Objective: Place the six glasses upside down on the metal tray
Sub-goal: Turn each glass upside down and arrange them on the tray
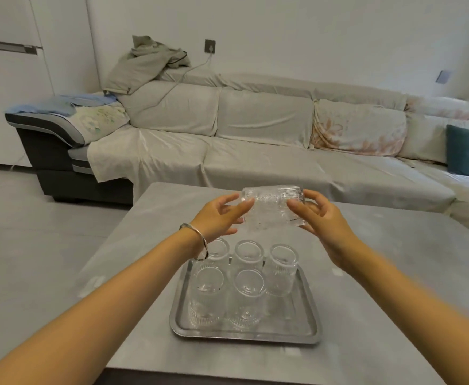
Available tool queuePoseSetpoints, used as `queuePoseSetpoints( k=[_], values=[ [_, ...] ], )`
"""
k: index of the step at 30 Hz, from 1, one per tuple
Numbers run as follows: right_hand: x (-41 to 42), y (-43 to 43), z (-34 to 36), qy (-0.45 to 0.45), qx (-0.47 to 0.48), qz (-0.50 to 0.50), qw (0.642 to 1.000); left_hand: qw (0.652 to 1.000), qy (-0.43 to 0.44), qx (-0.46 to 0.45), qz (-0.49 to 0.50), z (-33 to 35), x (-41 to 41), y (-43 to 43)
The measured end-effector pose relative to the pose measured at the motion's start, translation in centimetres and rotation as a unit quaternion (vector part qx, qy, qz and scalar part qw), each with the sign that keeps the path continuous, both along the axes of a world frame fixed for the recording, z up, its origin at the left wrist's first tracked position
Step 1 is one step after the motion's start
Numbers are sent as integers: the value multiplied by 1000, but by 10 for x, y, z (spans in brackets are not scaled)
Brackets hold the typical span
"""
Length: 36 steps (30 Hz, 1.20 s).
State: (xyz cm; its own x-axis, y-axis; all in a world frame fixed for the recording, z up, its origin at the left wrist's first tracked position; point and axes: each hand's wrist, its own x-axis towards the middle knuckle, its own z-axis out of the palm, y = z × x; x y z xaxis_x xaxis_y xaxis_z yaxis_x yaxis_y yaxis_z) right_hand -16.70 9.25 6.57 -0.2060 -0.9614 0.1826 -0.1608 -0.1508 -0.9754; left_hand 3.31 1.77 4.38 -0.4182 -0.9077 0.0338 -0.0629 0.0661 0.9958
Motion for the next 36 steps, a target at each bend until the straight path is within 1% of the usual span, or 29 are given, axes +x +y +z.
queuePoseSetpoints(
  k=[1, 3, 4, 6, 8, 9, 13, 15, 16, 24, 31, 36],
  values=[
    [-7, 4, 2, 5, -2, -12, 1000, 999, -27, -31, 4, -5, -3, 0],
    [-20, 13, 3, 33, -5, -29, 999, 984, -127, -123, 21, -22, -4, 0],
    [-26, 17, 2, 56, -5, -34, 998, 969, -184, -161, 27, -33, -3, 0],
    [-37, 26, -2, 91, -2, -38, 995, 935, -290, -206, 21, -56, -1, 1],
    [-44, 33, -12, 111, 8, -37, 993, 897, -383, -219, 3, -77, 1, 2],
    [-46, 36, -18, 120, 14, -38, 992, 884, -416, -215, -6, -86, 1, 4],
    [-47, 41, -47, 134, 39, -42, 989, 847, -484, -220, -12, -105, -2, 9],
    [-45, 42, -63, 131, 54, -40, 989, 833, -501, -235, -4, -108, -3, 11],
    [-45, 42, -71, 132, 62, -38, 989, 831, -502, -239, 0, -109, -4, 12],
    [-37, 40, -117, 130, 76, -29, 988, 834, -495, -244, 13, -113, -5, 10],
    [-31, 34, -130, 171, 74, -27, 982, 837, -491, -241, 14, -114, -5, 9],
    [-27, 31, -136, 182, 69, -22, 981, 836, -493, -241, 13, -114, -4, 9]
  ],
)
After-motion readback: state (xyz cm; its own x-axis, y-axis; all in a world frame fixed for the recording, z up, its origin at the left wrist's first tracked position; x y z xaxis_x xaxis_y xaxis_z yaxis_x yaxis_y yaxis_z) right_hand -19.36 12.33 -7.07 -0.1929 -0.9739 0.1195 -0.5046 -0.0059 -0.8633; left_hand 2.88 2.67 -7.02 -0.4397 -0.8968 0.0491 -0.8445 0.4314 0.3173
